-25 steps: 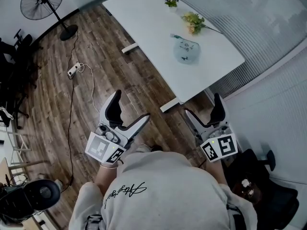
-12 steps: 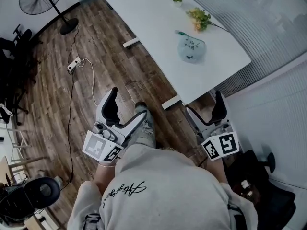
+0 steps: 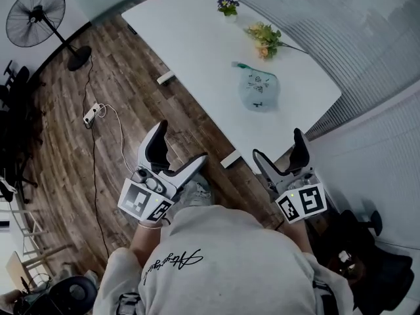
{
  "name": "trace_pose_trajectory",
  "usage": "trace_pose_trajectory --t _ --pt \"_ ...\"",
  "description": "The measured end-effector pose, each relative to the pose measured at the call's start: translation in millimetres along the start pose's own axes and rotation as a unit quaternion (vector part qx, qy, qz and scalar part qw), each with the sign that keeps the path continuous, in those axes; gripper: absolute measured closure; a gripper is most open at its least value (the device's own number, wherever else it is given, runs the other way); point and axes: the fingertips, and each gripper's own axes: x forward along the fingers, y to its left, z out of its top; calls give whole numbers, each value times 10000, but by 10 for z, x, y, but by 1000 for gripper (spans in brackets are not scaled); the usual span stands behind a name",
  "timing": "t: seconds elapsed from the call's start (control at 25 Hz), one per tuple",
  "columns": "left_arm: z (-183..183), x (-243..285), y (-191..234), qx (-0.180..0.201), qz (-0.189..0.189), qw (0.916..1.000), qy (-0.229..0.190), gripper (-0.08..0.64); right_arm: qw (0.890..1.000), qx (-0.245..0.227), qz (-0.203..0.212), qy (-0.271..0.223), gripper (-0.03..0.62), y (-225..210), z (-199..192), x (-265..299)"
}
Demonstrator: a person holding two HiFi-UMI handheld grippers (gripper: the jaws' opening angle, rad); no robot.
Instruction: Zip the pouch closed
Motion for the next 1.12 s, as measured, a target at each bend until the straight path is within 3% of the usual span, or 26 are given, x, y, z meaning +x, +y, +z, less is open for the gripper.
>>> trace_pose_trajectory --t 0.52,0.76,1.12 --pt "-71 1151 1059 -127 -1019 9945 186 100 9957 5 -925 49 87 -582 111 1127" --pt "-52 1652 1412 -97 -1505 9882 254 100 9905 2 -1371 -89 92 -844 247 1523" --pt "-221 2125 1786 -270 -2048 9776 411 100 9806 -3 -1960 62 92 -1104 131 1854"
